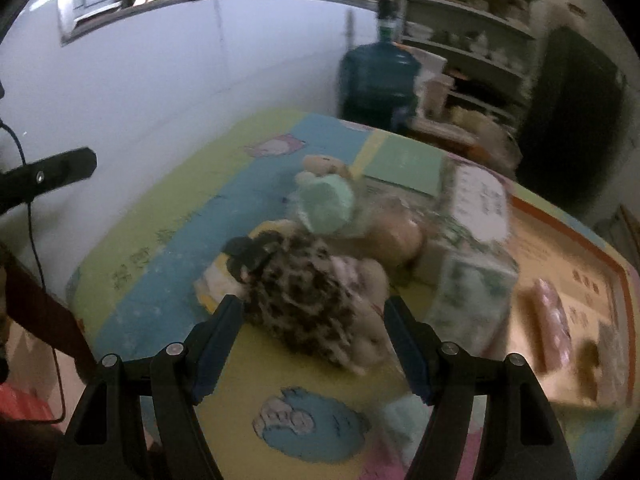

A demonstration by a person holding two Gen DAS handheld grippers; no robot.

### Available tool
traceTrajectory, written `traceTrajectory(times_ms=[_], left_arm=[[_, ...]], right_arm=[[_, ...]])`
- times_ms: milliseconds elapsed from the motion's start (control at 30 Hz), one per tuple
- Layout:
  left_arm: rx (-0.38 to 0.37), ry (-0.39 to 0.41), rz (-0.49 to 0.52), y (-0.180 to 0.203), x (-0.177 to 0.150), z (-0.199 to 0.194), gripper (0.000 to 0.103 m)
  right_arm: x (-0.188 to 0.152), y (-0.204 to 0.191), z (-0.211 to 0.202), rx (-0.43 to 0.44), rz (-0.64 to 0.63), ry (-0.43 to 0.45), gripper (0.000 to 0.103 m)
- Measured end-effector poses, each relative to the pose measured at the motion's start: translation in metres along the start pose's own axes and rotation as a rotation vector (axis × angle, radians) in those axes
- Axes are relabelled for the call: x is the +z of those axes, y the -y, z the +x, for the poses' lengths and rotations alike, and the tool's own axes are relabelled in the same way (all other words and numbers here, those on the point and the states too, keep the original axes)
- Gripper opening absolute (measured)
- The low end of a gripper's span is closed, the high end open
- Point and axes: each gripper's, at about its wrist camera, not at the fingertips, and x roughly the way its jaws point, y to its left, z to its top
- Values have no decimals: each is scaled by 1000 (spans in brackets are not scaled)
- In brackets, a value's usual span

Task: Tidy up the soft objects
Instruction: 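Grasp the yellow snack bag with the left gripper while the right gripper grasps the leopard-print plush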

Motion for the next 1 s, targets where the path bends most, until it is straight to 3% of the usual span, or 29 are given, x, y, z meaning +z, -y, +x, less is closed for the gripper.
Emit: traceTrajectory(times_ms=[233, 300, 400, 767, 1000], left_arm=[[-16, -39, 4, -1, -9, 5, 85], [-33, -52, 5, 1, -10, 8, 85], [-67, -67, 8, 4, -11, 16, 85], [-197, -143, 113, 49, -13, 72, 84], [-192, -202, 220, 80, -25, 116, 84]], right_arm=[[4, -5, 31, 10, -15, -61, 40], [3, -4, 37, 4, -11, -89, 18], [1, 0, 31, 14, 20, -90, 10], [13, 26, -73, 24, 223, 139, 8], [9, 33, -103, -30, 270, 176, 8]])
